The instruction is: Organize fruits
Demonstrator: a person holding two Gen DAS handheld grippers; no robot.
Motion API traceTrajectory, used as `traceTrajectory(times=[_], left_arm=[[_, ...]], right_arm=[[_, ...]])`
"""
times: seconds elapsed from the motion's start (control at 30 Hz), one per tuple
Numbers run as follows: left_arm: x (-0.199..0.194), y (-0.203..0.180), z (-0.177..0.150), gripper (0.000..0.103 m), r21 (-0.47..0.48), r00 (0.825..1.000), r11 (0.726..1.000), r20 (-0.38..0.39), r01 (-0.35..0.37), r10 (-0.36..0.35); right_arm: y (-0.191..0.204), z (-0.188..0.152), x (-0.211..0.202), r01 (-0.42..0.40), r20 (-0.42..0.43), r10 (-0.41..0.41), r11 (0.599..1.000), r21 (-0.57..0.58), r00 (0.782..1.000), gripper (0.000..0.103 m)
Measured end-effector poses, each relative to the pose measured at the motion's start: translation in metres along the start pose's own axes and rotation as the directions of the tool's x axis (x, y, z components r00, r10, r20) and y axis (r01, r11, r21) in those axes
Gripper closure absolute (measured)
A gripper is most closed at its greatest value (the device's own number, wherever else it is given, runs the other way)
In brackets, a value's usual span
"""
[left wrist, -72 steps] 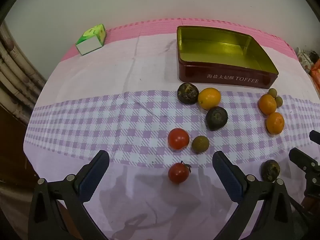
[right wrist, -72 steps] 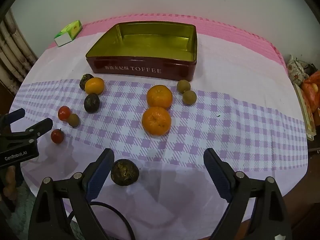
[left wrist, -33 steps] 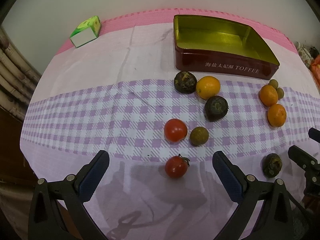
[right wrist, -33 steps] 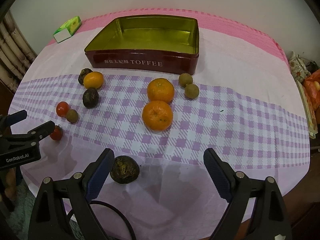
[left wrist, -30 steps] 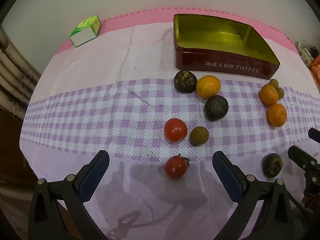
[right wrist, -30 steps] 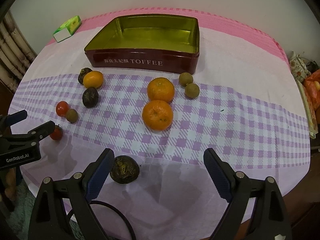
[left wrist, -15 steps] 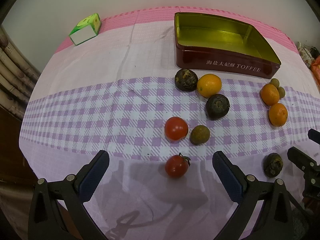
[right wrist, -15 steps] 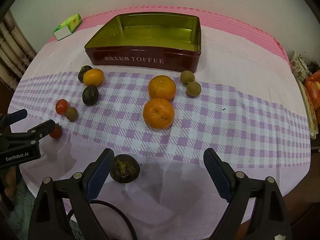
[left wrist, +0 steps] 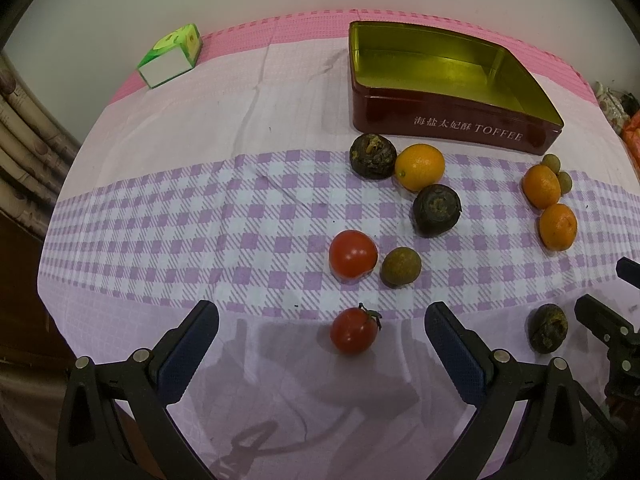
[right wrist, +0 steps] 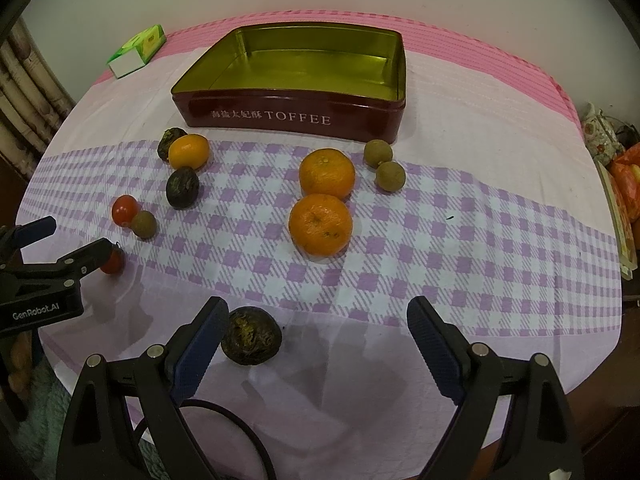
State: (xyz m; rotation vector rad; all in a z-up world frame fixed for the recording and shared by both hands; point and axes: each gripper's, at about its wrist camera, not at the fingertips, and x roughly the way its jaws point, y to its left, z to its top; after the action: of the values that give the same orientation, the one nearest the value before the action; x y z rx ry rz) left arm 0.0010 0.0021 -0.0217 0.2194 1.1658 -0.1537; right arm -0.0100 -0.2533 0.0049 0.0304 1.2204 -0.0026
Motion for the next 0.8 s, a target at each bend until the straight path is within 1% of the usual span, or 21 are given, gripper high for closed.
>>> traceTrajectory(times=[0.8], left_arm=[[0.0020,0.0041,0.0007,0.001,-0.009,1.000,1.000,-0.018,0.008,-0.008]], right_arm=[[0.0029,-0.0003,0.0021,-0.009,-0.016,0.009,1.000,-0.009,1.000,0.015]])
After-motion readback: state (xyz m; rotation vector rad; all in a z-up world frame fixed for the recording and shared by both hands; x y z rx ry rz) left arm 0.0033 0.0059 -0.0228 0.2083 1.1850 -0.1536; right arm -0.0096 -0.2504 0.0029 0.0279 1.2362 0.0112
